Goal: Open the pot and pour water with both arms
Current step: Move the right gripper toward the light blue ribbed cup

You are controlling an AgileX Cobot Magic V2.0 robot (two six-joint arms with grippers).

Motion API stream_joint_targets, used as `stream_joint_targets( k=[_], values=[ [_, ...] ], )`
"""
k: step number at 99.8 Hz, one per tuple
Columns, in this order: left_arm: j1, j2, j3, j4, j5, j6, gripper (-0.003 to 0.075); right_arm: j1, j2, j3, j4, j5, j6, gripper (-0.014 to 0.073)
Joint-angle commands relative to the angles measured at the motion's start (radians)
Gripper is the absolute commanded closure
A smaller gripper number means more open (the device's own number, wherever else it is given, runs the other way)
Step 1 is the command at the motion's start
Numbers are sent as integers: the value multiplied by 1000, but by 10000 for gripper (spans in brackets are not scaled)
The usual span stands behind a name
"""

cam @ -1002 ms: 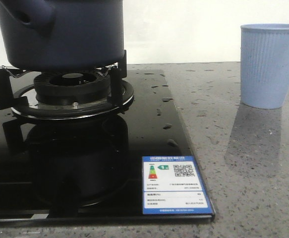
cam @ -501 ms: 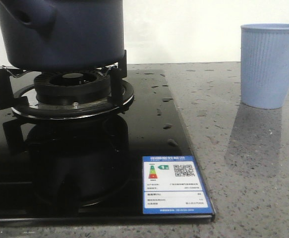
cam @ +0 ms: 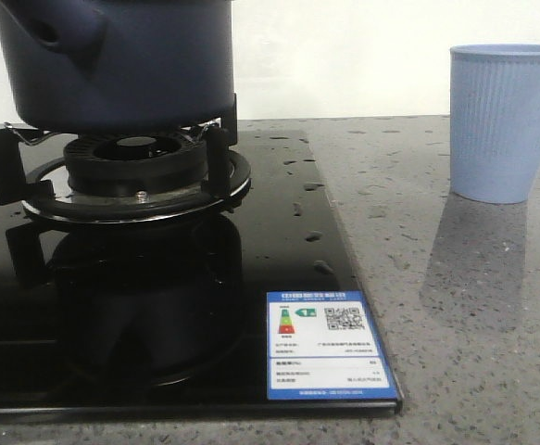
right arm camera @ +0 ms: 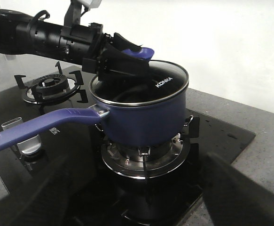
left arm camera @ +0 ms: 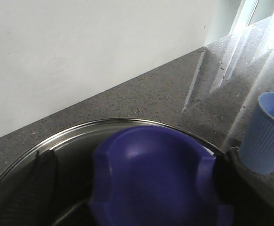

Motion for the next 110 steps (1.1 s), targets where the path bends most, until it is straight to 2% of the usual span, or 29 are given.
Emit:
stream_joint_targets(
  k=[1,19,33,47,67,79,87,104,110],
  values=[
    [-7,-14,-27,-44,44,-2,191,3,9,-35,50,-20,-12,97],
    [-7,-13,-27,-54,46,-2,404,3,9,-35,50,-26,-12,97],
    [-7,-16,-27,-98,46,25,502,3,9,-35,48,-55,-12,97],
    [-3,-41,-36,-150,43,35,507,3,9,-35,18,-159,-12,97],
    [31,-133,-69,-159,43,35,507,3,9,-33,-141,-503,-12,97],
    [50,-219,-69,-159,43,22,507,3,10,-31,-161,-647,-12,83],
    [57,-265,-69,-159,40,12,507,3,14,-11,-156,-636,-12,75],
    [57,-337,-69,-159,40,-6,509,3,23,71,-152,-452,-12,75],
    [57,-350,-69,-159,40,-10,510,3,32,109,-152,-429,-12,75]
  ],
)
